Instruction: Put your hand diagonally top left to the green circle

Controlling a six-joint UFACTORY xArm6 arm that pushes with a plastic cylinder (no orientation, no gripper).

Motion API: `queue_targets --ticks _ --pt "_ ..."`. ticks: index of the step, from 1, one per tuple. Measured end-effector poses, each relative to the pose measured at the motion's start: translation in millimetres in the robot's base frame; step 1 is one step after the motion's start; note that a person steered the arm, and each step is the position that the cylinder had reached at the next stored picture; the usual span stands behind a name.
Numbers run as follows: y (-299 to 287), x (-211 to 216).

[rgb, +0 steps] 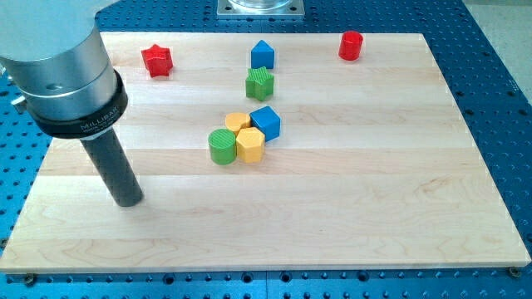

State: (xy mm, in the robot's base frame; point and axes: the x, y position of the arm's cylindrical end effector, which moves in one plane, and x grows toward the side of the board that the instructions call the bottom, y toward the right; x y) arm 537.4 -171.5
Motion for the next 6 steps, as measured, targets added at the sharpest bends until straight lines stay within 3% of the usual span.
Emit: queue_targets --ticks 4,5,6 --pt "-6 -5" --pt "-41 -83" --pt "-59 -129"
